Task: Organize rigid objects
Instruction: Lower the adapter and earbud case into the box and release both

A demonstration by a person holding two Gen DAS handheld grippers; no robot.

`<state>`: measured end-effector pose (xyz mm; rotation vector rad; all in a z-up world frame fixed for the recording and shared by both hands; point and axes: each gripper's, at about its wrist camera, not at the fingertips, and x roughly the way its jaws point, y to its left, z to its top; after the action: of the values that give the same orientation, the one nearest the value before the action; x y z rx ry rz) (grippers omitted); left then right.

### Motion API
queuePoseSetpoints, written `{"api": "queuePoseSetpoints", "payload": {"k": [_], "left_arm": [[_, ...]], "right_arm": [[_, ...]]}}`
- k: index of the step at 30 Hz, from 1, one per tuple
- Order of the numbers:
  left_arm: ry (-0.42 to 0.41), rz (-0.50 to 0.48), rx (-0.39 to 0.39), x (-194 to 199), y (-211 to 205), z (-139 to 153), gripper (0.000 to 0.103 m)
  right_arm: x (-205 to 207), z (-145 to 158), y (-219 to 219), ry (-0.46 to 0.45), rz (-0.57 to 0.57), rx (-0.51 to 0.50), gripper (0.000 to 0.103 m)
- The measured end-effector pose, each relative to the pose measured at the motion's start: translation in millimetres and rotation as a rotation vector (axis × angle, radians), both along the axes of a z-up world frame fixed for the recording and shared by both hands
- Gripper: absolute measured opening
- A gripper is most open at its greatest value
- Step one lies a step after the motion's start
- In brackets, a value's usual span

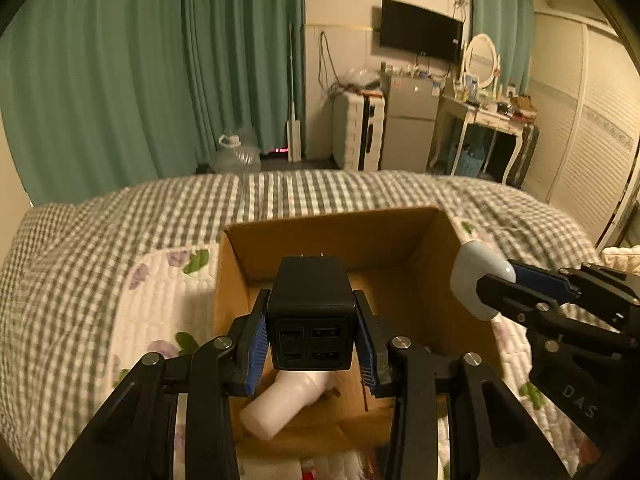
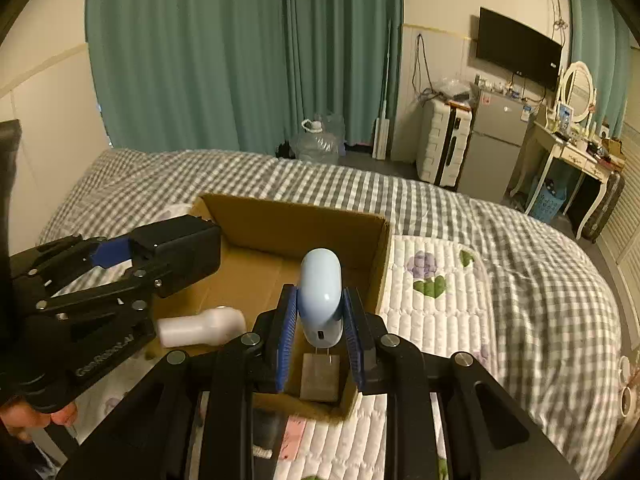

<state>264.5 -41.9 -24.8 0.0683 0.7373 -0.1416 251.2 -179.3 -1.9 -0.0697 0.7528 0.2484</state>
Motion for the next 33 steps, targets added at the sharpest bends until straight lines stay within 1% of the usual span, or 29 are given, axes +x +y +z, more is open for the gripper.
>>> {"api": "queuePoseSetpoints", "payload": {"k": [4, 7, 9, 14, 18, 21, 26, 30, 31, 32, 33], "left_arm": [[0.028, 0.006, 0.012, 20, -2, -23, 0.039], [0.04, 0.007, 0.024, 29, -3, -36, 0.039], [0.052, 0.01, 0.017, 33, -2, -43, 0.039], [0.101, 0.022, 0.0, 40, 2, -51, 0.039], [0.125, 0.025, 0.024, 40, 2, -53, 0.04], [0.072, 0.027, 0.015, 33, 5, -42, 0.042], [0.043, 0.016, 0.021, 27, 6, -23, 0.043], [0.005, 0.018, 0.026, 11, 10, -2, 0.043], [-0.002, 0.018, 0.027, 7, 11, 3, 0.043], [-0.013, 0.019, 0.03, 0, 12, 10, 0.047], [-0.022, 0.019, 0.033, -5, 13, 17, 0.051]], "right_arm": [[24, -22, -3, 0.028, 0.005, 0.007, 0.022], [33, -34, -2, 0.041, 0.011, 0.007, 0.022], [37, -40, -2, 0.048, 0.013, 0.008, 0.022], [41, -50, 1, 0.061, 0.02, -0.007, 0.022], [41, -52, 5, 0.062, 0.013, -0.017, 0.022], [43, -54, 6, 0.067, 0.003, -0.02, 0.022], [47, -55, 8, 0.075, -0.005, -0.009, 0.023], [47, -42, 7, 0.064, -0.011, 0.006, 0.023], [46, -36, 7, 0.058, -0.013, 0.007, 0.025], [44, -31, 7, 0.053, -0.017, 0.009, 0.031], [40, -24, 6, 0.048, -0.027, 0.009, 0.048]]}}
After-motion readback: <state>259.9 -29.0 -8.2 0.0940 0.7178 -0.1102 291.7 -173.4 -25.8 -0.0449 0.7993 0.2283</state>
